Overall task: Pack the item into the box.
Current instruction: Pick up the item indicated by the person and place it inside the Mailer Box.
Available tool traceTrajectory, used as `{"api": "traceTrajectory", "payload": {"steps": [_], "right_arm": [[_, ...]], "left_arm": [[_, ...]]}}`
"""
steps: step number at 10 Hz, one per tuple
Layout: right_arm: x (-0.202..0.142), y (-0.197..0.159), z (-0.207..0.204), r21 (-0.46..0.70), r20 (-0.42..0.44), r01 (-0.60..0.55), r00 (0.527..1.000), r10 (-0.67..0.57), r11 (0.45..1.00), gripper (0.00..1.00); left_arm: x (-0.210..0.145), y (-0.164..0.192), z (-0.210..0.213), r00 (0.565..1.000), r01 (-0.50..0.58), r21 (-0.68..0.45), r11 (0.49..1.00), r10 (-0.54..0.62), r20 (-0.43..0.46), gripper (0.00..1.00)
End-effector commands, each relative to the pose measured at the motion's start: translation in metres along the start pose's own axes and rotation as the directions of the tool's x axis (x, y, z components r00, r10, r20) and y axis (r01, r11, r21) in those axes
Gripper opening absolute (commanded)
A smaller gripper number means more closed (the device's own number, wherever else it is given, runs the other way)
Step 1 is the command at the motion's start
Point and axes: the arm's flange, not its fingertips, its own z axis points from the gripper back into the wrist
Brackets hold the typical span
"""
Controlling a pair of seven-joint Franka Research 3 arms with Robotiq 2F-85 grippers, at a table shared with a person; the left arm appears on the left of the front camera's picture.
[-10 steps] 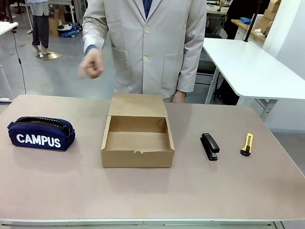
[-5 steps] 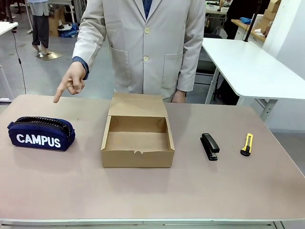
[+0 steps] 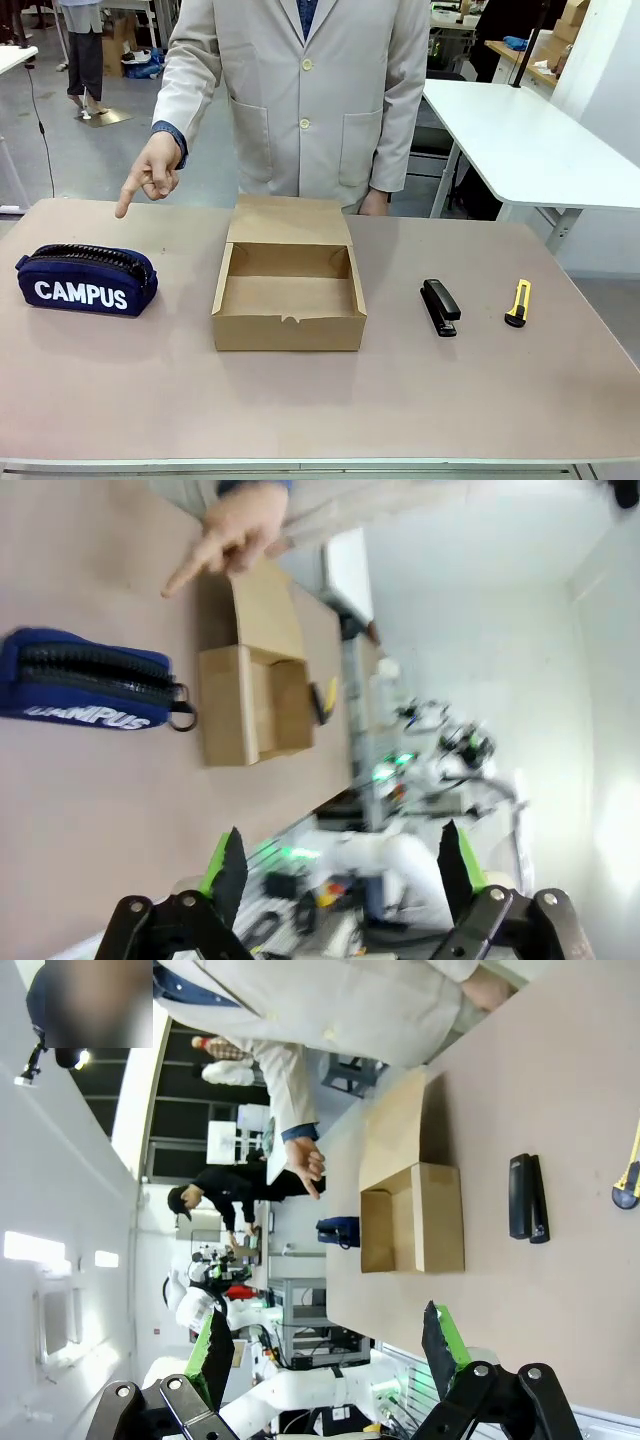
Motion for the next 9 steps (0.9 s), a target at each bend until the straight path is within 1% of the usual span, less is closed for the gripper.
{"api": "traceTrajectory", "payload": {"steps": [1,2,3,4,5,6,7,8,9], "right_arm": [[0.004,0.002,-0.001,0.021,0.006,-0.027,1.000,0.027,0.999,1.00],[0.004,0.002,-0.001,0.021,0.006,-0.027,1.000,0.027,0.999,1.00],[0.004,0.002,-0.001,0.021,0.006,-0.027,1.000,0.027,0.999,1.00],[0.004,0.002,-0.001,0.021,0.006,-0.027,1.000,0.027,0.999,1.00],[0.004,0.002,-0.001,0.021,0.006,-0.027,1.000,0.027,0.999,1.00],[0.004,0.002,-0.001,0.021,0.006,-0.027,1.000,0.027,0.999,1.00],[0.004,0.002,-0.001,0.021,0.006,-0.027,1.000,0.027,0.999,1.00],[0.004,0.002,-0.001,0.021,0.006,-0.027,1.000,0.027,0.999,1.00],[0.004,0.002,-0.001,0.021,0.006,-0.027,1.000,0.027,0.999,1.00]], "left_arm": [[0.020,-0.003,-0.038,0.869,0.460,0.125,0.879,-0.417,-0.266,1.00],[0.022,-0.004,-0.066,0.736,0.648,0.211,0.732,-0.529,-0.423,1.00],[0.017,-0.008,-0.081,0.612,0.762,0.203,0.615,-0.582,-0.536,1.00],[0.012,-0.012,-0.091,0.487,0.860,0.184,0.477,-0.655,-0.577,1.00],[0.005,-0.011,-0.102,0.363,0.915,0.105,0.388,-0.685,-0.632,1.00],[-0.007,-0.004,-0.120,0.230,0.960,0.043,0.276,-0.694,-0.683,1.00],[-0.019,0.002,-0.134,0.096,0.989,-0.015,0.145,-0.729,-0.678,1.00],[-0.022,0.006,-0.143,0.000,1.000,-0.004,0.003,-0.818,-0.575,1.00],[0.002,-0.013,-0.127,0.454,0.826,0.099,0.555,-0.550,-0.702,1.00]]}}
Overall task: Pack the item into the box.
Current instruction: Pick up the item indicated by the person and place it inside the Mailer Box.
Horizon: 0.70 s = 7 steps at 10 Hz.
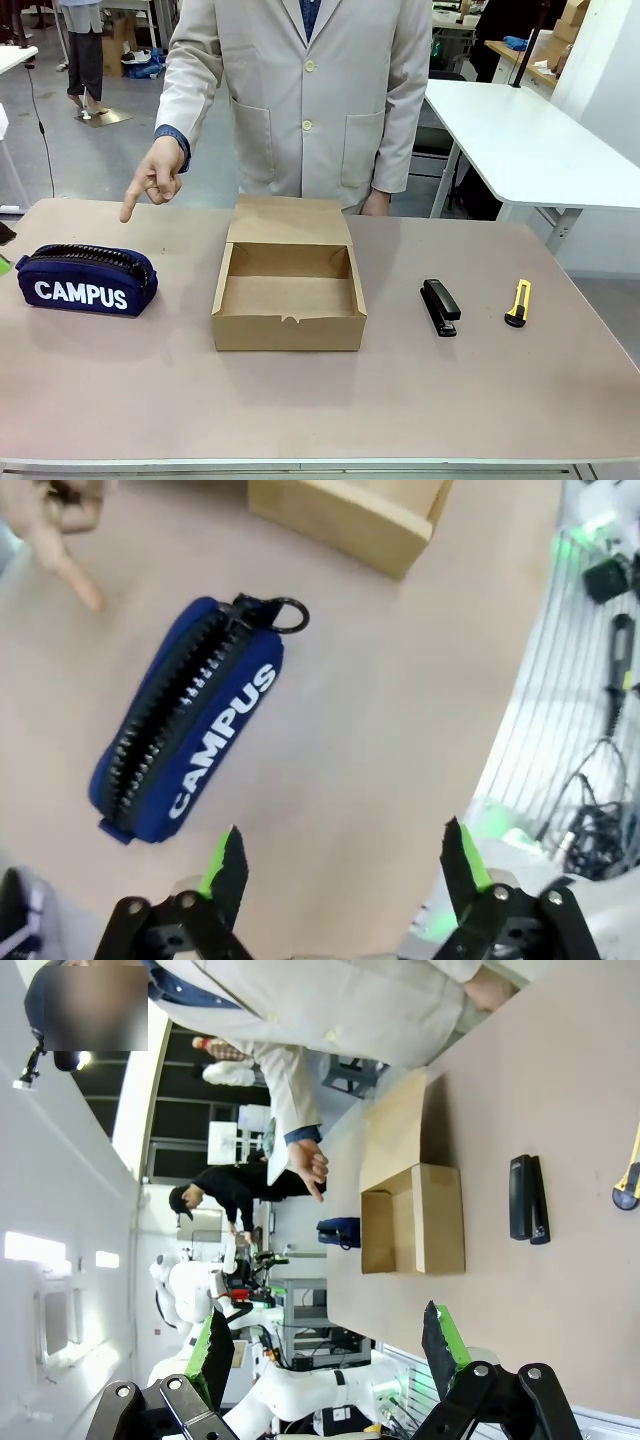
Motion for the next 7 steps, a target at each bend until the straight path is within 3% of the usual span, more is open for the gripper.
{"api": "traceTrajectory", "payload": {"steps": [1,3,4,5,6,7], "right_arm": [[0.003,0.002,-0.001,0.019,0.005,-0.028,1.000,0.028,0.999,1.00],[0.003,0.002,-0.001,0.019,0.005,-0.028,1.000,0.028,0.999,1.00],[0.003,0.002,-0.001,0.019,0.005,-0.028,1.000,0.028,0.999,1.00],[0.003,0.002,-0.001,0.019,0.005,-0.028,1.000,0.028,0.999,1.00],[0.003,0.002,-0.001,0.019,0.005,-0.028,1.000,0.028,0.999,1.00],[0.003,0.002,-0.001,0.019,0.005,-0.028,1.000,0.028,0.999,1.00]], "left_arm": [[-0.001,0.010,0.016,0.988,-0.153,-0.084,0.985,0.154,0.005,1.00],[-0.001,0.010,0.016,0.988,-0.153,-0.084,0.985,0.154,0.005,1.00],[-0.005,0.005,0.006,0.995,-0.099,-0.048,0.994,0.099,0.003,1.00],[0.006,0.012,-0.008,0.994,-0.096,0.113,0.989,0.100,-0.035,1.00],[0.023,0.017,-0.021,0.999,0.033,0.200,0.979,-0.027,-0.030,1.00],[0.037,0.021,-0.031,0.995,0.094,0.225,0.970,-0.084,-0.054,1.00]]}}
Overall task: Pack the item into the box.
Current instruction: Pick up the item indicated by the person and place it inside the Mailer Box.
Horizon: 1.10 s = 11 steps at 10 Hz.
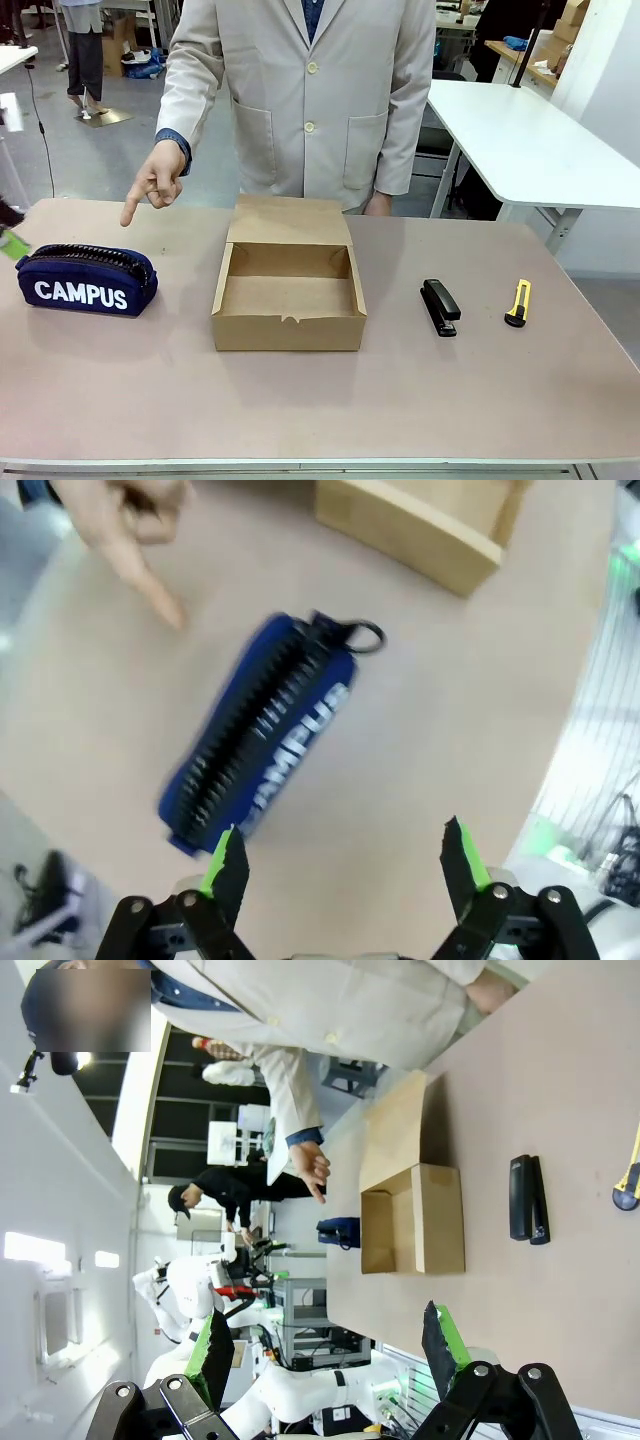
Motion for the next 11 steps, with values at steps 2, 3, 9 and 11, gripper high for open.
{"api": "traceTrajectory", "payload": {"steps": [2,3,9,11], "right_arm": [[0.003,0.002,0.000,0.019,0.006,-0.028,1.000,0.028,0.999,1.00],[0.003,0.002,0.000,0.019,0.006,-0.028,1.000,0.028,0.999,1.00],[0.003,0.002,0.000,0.019,0.006,-0.028,1.000,0.028,0.999,1.00],[0.003,0.002,0.000,0.019,0.006,-0.028,1.000,0.028,0.999,1.00]], "left_arm": [[0.026,0.014,-0.040,0.969,0.221,0.079,0.972,-0.209,-0.134,1.00],[0.036,0.028,-0.050,0.939,0.314,0.008,0.950,-0.309,-0.152,1.00],[0.060,0.076,-0.088,0.871,0.424,-0.093,0.901,-0.433,-0.231,1.00],[0.064,0.078,-0.103,0.856,0.417,-0.136,0.899,-0.438,-0.275,1.00]]}}
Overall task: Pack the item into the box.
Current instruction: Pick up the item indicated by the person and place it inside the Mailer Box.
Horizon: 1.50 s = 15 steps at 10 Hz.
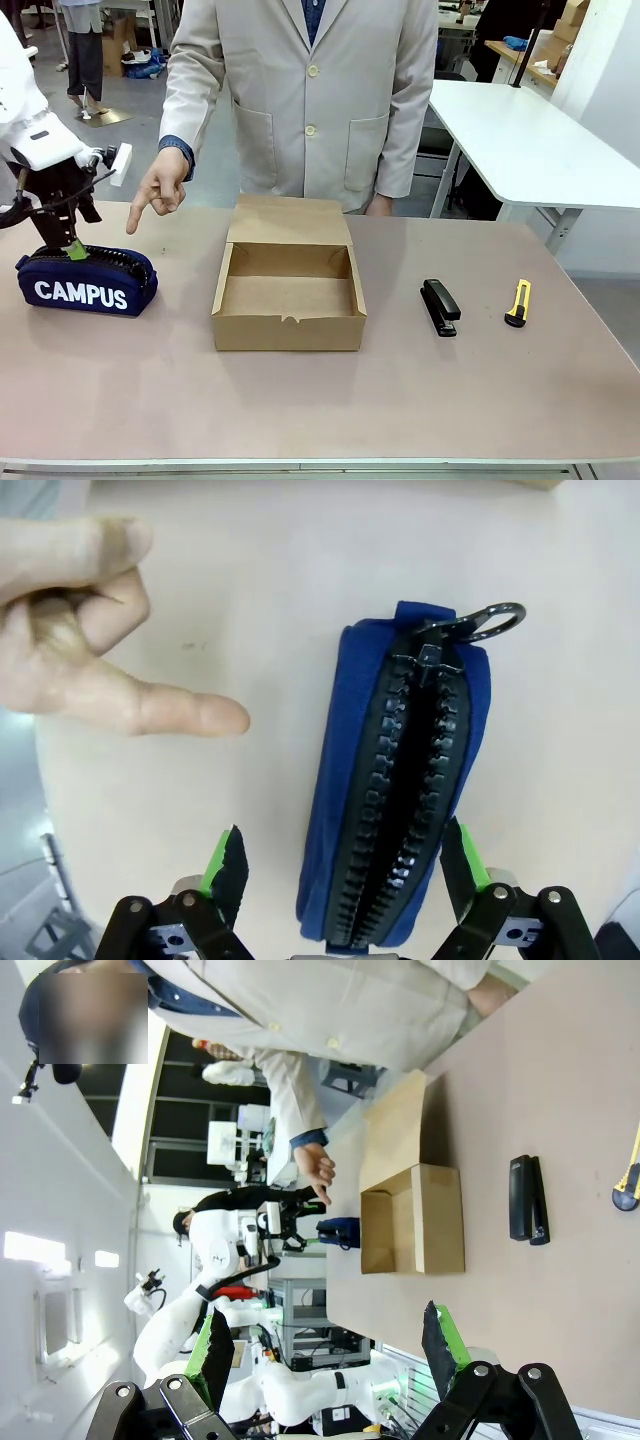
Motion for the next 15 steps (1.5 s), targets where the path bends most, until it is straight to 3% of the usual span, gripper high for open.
{"api": "traceTrajectory", "payload": {"steps": [1,3,7,11,15], "right_arm": [[0.003,0.002,-0.001,0.020,0.006,-0.026,1.000,0.026,0.999,1.00],[0.003,0.002,-0.001,0.020,0.006,-0.026,1.000,0.026,0.999,1.00],[0.003,0.002,-0.001,0.020,0.006,-0.026,1.000,0.026,0.999,1.00],[0.003,0.002,-0.001,0.020,0.006,-0.026,1.000,0.026,0.999,1.00],[0.003,0.002,-0.001,0.020,0.006,-0.026,1.000,0.026,0.999,1.00]], "left_arm": [[0.001,0.006,-0.006,0.998,0.035,-0.054,0.998,-0.037,-0.045,1.00],[0.014,0.009,-0.014,0.999,0.035,-0.089,0.995,-0.037,-0.020,1.00],[0.031,0.010,-0.029,0.997,0.031,-0.141,0.989,-0.040,-0.063,1.00],[0.024,0.010,-0.033,0.983,0.016,-0.142,0.990,-0.042,-0.180,1.00],[0.020,0.008,-0.035,0.983,0.046,-0.153,0.987,-0.072,-0.170,1.00]]}}
